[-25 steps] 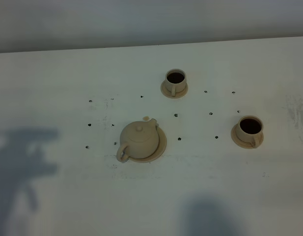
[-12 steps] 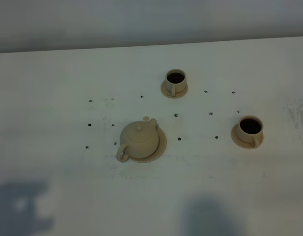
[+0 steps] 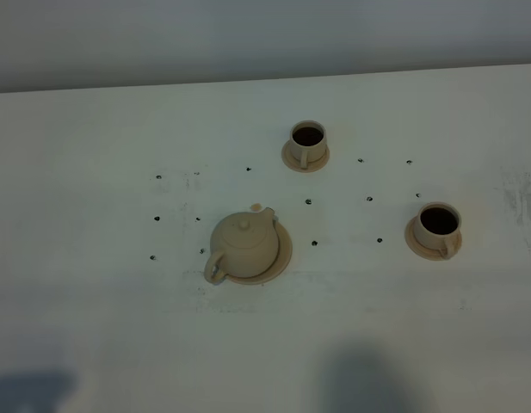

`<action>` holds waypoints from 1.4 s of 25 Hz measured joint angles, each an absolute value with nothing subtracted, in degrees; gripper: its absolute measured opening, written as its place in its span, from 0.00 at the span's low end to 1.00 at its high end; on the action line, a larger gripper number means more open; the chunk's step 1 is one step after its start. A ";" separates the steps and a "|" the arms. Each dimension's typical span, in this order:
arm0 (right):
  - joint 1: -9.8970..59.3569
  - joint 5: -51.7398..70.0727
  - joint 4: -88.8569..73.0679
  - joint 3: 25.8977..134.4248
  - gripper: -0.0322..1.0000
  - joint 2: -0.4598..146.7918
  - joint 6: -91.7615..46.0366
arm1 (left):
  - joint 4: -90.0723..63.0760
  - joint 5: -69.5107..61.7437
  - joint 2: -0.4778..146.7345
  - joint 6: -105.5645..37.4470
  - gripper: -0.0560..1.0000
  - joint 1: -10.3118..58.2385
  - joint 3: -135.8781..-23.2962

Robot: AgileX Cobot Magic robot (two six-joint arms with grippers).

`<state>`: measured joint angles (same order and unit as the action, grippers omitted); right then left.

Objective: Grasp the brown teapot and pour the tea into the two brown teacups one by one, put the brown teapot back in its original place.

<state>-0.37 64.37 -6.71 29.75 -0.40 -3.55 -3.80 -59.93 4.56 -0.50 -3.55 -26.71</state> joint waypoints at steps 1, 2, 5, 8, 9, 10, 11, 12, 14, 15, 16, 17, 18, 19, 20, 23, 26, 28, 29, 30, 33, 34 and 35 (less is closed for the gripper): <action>-0.37 64.37 -6.71 29.75 0.61 -0.40 -3.55 | -3.80 -60.28 4.03 -0.50 0.47 -3.55 -26.49; -0.37 64.37 -6.71 29.75 0.61 -0.40 -3.55 | -3.80 -60.41 3.77 -0.45 0.46 -3.55 -26.49; -0.37 64.37 -6.71 29.75 0.61 -0.40 -3.55 | -3.80 -60.49 3.64 -0.34 0.44 -3.55 -26.24; -0.37 64.37 -6.71 29.75 0.61 -0.40 -3.55 | -3.80 -60.50 3.57 -0.34 0.43 -3.55 -26.18; -0.37 64.37 -6.71 29.75 0.61 -0.40 -3.55 | -3.80 -60.50 3.57 -0.34 0.43 -3.55 -26.18; -0.37 64.37 -6.71 29.75 0.61 -0.40 -3.55 | -3.80 -60.50 3.57 -0.34 0.43 -3.55 -26.18; -0.37 64.37 -6.71 29.75 0.61 -0.40 -3.55 | -3.80 -60.50 3.57 -0.34 0.43 -3.55 -26.18; -0.37 64.37 -6.71 29.75 0.61 -0.40 -3.55 | -3.80 -60.50 3.57 -0.34 0.42 -3.55 -26.18; -0.37 64.37 -6.71 29.75 0.61 -0.40 -3.55 | -3.80 -60.50 3.57 -0.34 0.42 -3.55 -26.18; -0.37 64.37 -6.71 29.75 0.61 -0.40 -3.55 | -3.80 -60.50 3.57 -0.34 0.42 -3.55 -26.18; -0.37 64.37 -6.71 29.75 0.61 -0.40 -3.55 | -3.80 -60.50 3.44 -0.34 0.42 -3.55 -26.18; -0.37 64.37 -6.71 29.75 0.61 -0.40 -3.55 | -3.80 -60.50 3.17 -0.34 0.42 -3.55 -26.18; -0.37 64.37 -6.71 29.75 0.61 -0.40 -3.55 | -3.80 -60.50 2.69 -0.34 0.42 -3.55 -26.18; -0.37 64.37 -6.71 29.75 0.61 -0.40 -3.55 | -3.80 -60.50 1.75 -0.34 0.42 -3.55 -26.18; -0.37 64.37 -6.71 29.75 0.61 -0.40 -3.55 | -3.80 -60.55 0.76 -0.34 0.42 -3.55 -26.18; -0.37 64.37 -6.71 29.75 0.61 -0.40 -3.55 | -3.80 -60.67 -0.11 0.00 0.42 -3.55 -26.18; -0.37 64.37 -6.71 29.75 0.61 -0.40 -3.55 | -3.80 -60.67 -0.11 -0.34 0.42 -3.55 -26.18; -0.37 64.37 -6.71 29.75 0.61 -0.40 -3.55 | -3.80 -60.67 -0.11 -0.45 0.42 -3.55 -26.18; -0.37 64.37 -6.71 29.75 0.61 -0.40 -3.55 | -3.80 -60.67 -0.11 -0.45 0.42 -3.55 -26.18; -0.37 64.37 -6.71 29.75 0.61 -0.40 -3.55 | -3.80 -60.67 -0.11 -0.45 0.42 -3.55 -26.18; -0.37 64.37 -6.71 29.75 0.61 -0.40 -3.55 | -3.80 -60.67 -0.11 -0.39 0.42 -3.55 -26.18; -0.37 64.37 -6.71 29.75 0.61 -0.40 -3.55 | -3.80 -60.73 -0.11 -0.39 0.42 -3.55 -26.18; -0.37 64.37 -6.71 29.75 0.61 -0.40 -3.55 | -3.80 -60.73 -0.11 -0.39 0.42 -3.55 -26.18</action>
<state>-0.37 64.37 -6.71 29.75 -0.40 -3.55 -3.80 -60.73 -0.11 -0.39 -3.55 -26.18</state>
